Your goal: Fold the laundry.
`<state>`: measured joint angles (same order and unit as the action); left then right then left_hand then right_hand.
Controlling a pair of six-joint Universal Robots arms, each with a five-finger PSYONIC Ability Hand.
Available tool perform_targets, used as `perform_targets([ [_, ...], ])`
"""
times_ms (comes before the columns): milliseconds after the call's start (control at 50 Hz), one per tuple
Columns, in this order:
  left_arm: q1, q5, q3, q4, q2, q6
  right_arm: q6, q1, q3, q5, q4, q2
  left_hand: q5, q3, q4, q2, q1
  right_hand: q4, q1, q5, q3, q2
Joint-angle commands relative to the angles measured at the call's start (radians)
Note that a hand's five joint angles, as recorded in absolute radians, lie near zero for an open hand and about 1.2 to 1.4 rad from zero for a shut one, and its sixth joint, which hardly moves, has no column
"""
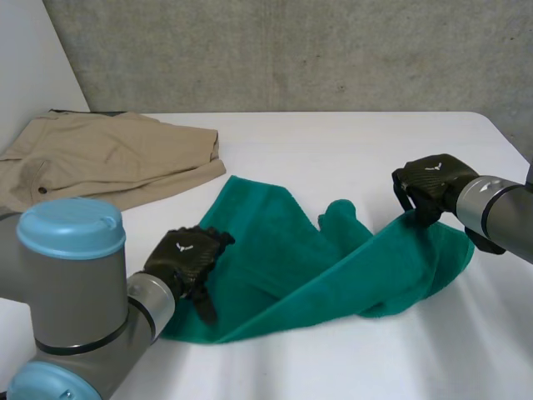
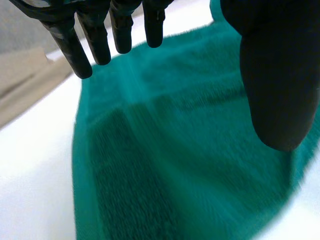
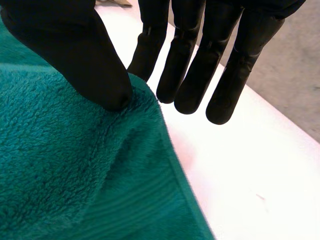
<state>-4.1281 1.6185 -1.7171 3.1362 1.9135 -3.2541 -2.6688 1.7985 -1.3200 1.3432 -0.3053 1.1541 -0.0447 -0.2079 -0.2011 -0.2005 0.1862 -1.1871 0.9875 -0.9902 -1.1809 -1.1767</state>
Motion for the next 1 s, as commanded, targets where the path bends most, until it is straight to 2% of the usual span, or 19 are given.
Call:
perform_targets([
  [20,-0.001,0.001,0.014,-0.031,0.056,-0.001,0.006,-0.004,-0.019,0.034,0.043,0.009,-0.003,-0.014,-0.021,-0.022,0.036,-0.209,0.409,-0.231,-0.215,-0.220],
  [140,-0.001,0.014,0.037,-0.030,0.097,-0.004,0.006,-0.004,-0.048,0.019,0.046,0.012,-0.029,-0.041,-0.048,-0.048,0.062,-0.209,0.409,-0.231,-0.215,-0.220],
  [300,-0.004,0.012,0.065,-0.027,0.147,-0.004,0.009,-0.022,-0.065,0.028,0.057,0.015,-0.226,-0.237,-0.244,-0.245,0.259,-0.209,0.409,-0.231,-0.215,-0.220],
  [500,-0.001,0.012,0.059,-0.030,0.130,-0.004,0.015,-0.082,-0.080,0.022,0.057,0.015,-0.229,-0.240,-0.247,-0.248,0.262,-0.209,0.409,-0.231,-0.215,-0.220],
  [660,0.006,0.008,0.045,-0.036,0.061,-0.003,0.041,-0.080,-0.100,0.024,0.061,0.016,-0.226,-0.238,-0.244,-0.245,0.259,-0.209,0.409,-0.231,-0.215,-0.220],
  [1000,0.028,0.009,-0.006,-0.044,0.058,-0.001,0.044,-0.087,-0.120,0.027,0.086,0.009,-0.308,-0.320,-0.327,-0.327,0.341,-0.209,0.409,-0.231,-0.215,-0.220],
])
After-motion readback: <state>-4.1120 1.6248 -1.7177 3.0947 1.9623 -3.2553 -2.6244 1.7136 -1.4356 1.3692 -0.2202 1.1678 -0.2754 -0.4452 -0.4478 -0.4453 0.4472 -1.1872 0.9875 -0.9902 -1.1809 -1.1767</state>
